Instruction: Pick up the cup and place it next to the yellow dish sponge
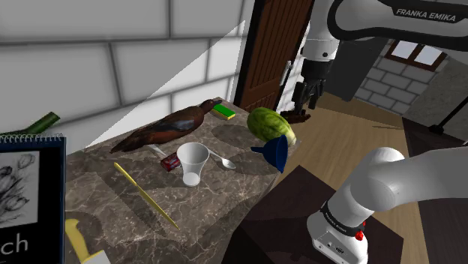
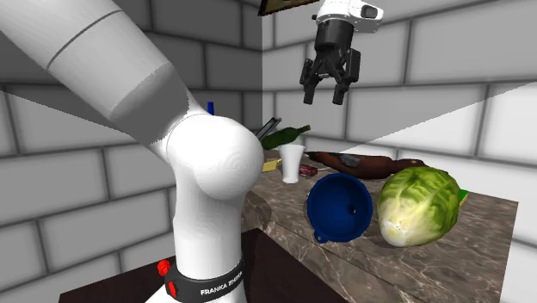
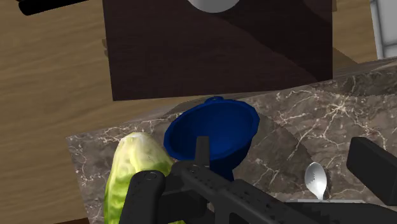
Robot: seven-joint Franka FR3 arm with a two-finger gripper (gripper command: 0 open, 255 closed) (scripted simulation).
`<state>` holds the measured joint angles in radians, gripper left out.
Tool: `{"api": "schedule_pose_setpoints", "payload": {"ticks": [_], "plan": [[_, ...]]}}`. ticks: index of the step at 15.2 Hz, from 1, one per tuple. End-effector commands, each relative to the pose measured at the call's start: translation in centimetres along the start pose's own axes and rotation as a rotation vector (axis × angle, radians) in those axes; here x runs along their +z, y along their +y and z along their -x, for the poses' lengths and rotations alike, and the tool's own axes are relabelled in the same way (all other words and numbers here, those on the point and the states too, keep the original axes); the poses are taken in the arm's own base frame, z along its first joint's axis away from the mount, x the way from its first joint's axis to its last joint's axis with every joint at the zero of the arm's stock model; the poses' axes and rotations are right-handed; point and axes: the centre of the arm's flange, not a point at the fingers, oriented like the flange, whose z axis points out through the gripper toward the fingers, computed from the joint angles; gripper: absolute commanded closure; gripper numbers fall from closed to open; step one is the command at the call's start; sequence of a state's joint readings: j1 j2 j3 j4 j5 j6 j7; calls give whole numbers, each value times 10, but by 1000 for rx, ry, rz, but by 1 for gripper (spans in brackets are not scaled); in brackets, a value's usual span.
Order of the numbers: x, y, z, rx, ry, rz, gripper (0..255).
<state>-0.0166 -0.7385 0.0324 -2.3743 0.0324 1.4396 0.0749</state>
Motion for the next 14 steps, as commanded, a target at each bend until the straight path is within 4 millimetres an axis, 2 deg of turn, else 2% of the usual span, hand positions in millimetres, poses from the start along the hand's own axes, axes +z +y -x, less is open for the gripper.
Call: {"api": "schedule_pose_setpoints", "payload": {"ticks": [1, 14], "plan": [[0, 0, 0, 0, 0, 0, 0], [44, -170, -48, 36, 95, 101, 0]]}}
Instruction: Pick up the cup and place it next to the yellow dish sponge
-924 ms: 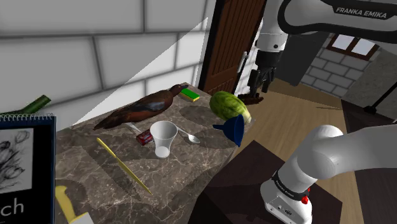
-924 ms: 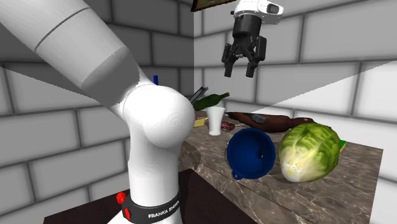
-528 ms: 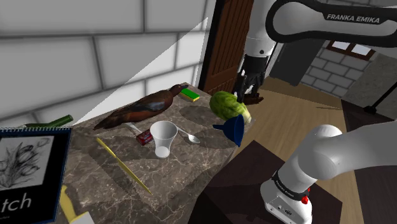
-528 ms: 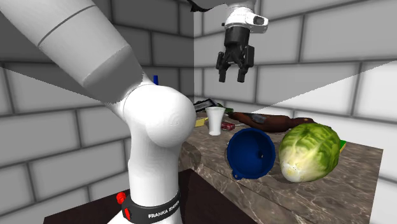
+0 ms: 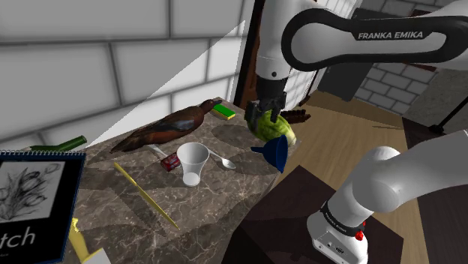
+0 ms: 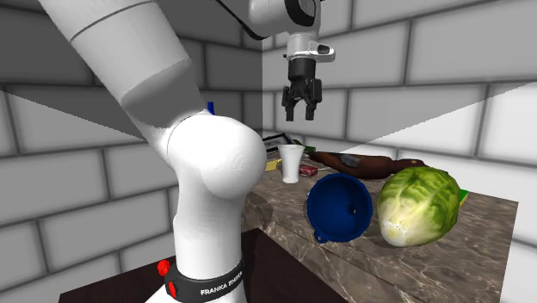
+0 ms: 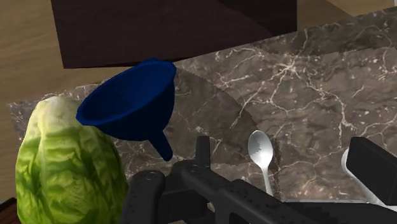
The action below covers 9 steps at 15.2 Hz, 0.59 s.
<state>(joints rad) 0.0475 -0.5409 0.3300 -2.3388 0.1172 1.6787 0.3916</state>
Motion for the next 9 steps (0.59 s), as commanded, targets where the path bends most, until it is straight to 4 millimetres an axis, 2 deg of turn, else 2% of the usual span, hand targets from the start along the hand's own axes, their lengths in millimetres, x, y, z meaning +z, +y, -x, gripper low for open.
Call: {"api": "schedule_pose_setpoints", "payload": {"ticks": [1, 9], "plan": [[7, -28, -10, 7, 16, 13, 0], [33, -133, -39, 29, 74, 76, 0]]}}
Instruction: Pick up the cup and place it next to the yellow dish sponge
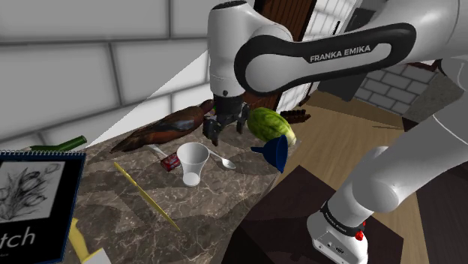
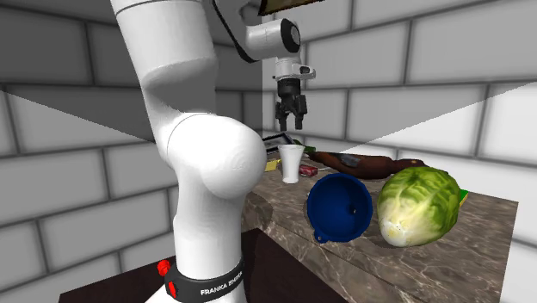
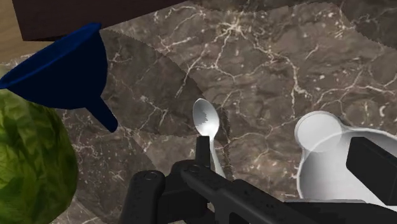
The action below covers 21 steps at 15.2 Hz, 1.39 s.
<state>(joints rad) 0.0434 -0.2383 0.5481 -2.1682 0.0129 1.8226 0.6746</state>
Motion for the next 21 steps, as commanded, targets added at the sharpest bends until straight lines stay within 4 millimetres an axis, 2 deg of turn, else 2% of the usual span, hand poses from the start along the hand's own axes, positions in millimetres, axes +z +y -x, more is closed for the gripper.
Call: {"api": "schedule_pose_setpoints", "payload": {"ticks": [1, 11, 18, 21], "plan": [[9, -29, -6, 8, 15, 14, 0], [43, -157, -44, 35, 87, 90, 0], [79, -154, -47, 35, 87, 90, 0], [82, -153, -47, 35, 87, 90, 0]]}}
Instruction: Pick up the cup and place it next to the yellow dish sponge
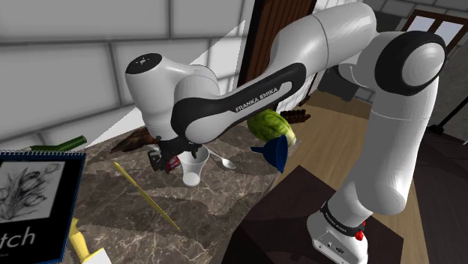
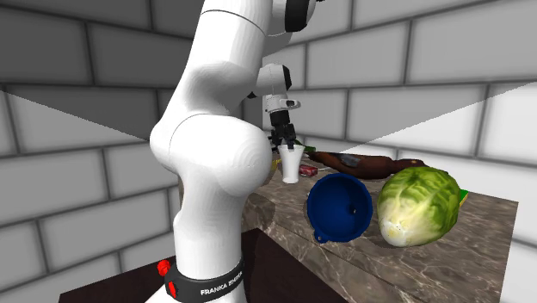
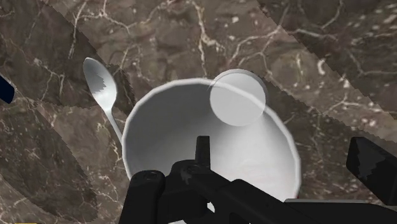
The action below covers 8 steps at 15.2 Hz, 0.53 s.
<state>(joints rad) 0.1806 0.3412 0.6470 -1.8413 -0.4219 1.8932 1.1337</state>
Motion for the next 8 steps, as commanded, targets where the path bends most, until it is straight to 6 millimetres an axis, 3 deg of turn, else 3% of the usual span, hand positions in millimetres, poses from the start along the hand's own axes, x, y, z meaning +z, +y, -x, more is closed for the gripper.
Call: {"api": "schedule_pose_setpoints", "payload": {"ticks": [1, 5, 6, 8], "plan": [[1, 0, 0, 0, 0, 0, 0], [1, 0, 0, 0, 0, 0, 0], [1, 0, 0, 0, 0, 0, 255], [1, 0, 0, 0, 0, 0, 255]]}}
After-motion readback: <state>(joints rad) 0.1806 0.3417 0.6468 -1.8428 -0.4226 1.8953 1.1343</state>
